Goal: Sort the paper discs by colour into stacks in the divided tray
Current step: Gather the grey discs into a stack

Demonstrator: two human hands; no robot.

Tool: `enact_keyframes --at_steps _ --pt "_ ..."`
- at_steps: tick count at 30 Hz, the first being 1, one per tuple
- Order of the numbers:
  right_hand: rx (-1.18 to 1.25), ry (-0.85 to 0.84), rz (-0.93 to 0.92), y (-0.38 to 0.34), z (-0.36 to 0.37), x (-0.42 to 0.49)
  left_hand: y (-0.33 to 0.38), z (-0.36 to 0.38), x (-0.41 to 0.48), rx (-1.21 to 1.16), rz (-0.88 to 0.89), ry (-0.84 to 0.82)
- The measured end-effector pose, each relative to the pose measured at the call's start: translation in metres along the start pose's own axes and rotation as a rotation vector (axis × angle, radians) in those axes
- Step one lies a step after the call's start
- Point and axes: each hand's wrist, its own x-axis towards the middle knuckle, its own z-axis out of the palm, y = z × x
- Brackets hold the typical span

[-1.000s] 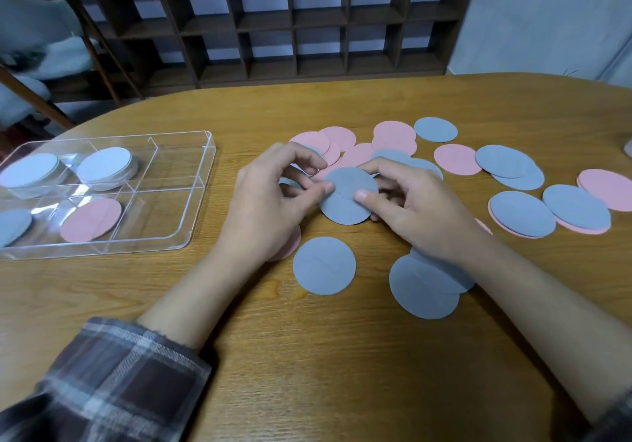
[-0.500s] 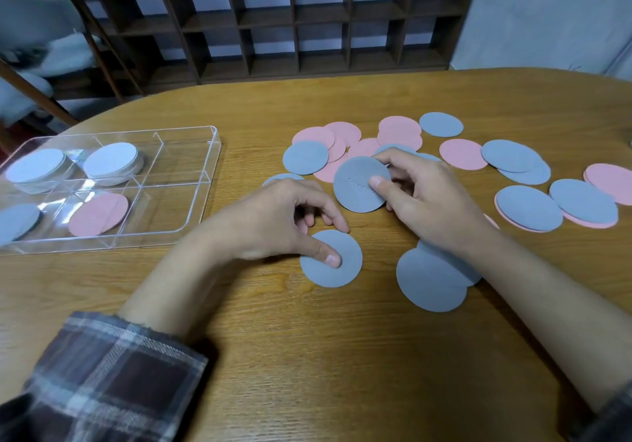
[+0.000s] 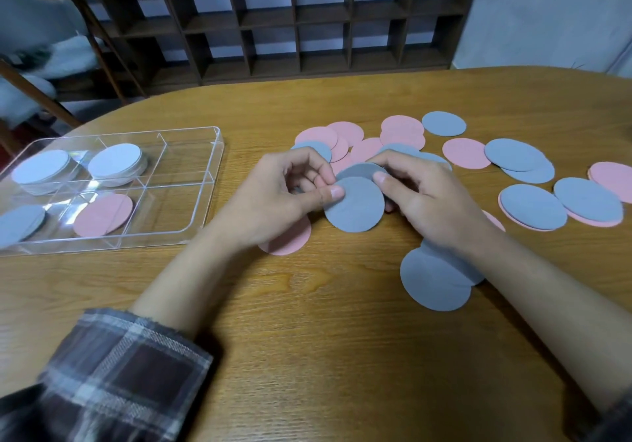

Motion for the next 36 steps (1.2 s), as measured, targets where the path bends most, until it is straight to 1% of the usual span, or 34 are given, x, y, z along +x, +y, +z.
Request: enact_keyframes --at_steps 5,8,10,14,16,19,21,23,24,32,36 --pt "0.001 -0.023 0.036 -0.003 -0.001 -0.001 -0.003 0.007 0.001 -0.019 -0.030 0.153" --pt "0.002 -0.057 0.016 -0.006 0.001 -0.003 -0.005 0.008 0.001 0.008 -0.035 0.200" --pt "-0.051 -0.070 -0.008 -0.005 0.004 -0.003 -0.007 0.005 0.001 0.117 -0.010 0.228" --pt "-0.089 -0.027 -0.022 0.000 0.005 -0.002 -0.012 -0.002 0.000 0.478 0.072 0.302" --pt "-0.089 0.001 -0.021 0.002 0.003 -0.001 -0.016 -0.005 0.001 0.543 0.080 0.324" --pt "-0.085 0.045 -0.014 0.006 0.002 0.000 -0.019 -0.006 0.000 0.625 0.022 0.354" --pt "-0.087 0.059 -0.004 0.007 0.002 0.000 -0.020 -0.007 0.000 0.679 -0.063 0.320" --pt "-0.092 0.062 -0.003 0.007 0.001 0.001 -0.020 -0.007 -0.001 0.695 -0.112 0.278" --pt "-0.097 0.062 -0.002 0.007 0.001 0.001 -0.020 -0.008 -0.001 0.694 -0.109 0.273" --pt "-0.090 0.063 -0.005 0.005 0.002 0.001 -0.017 -0.008 0.001 0.574 0.029 0.276" --pt "-0.094 0.070 -0.013 0.003 0.002 0.000 -0.017 -0.010 0.002 0.502 0.007 0.281"
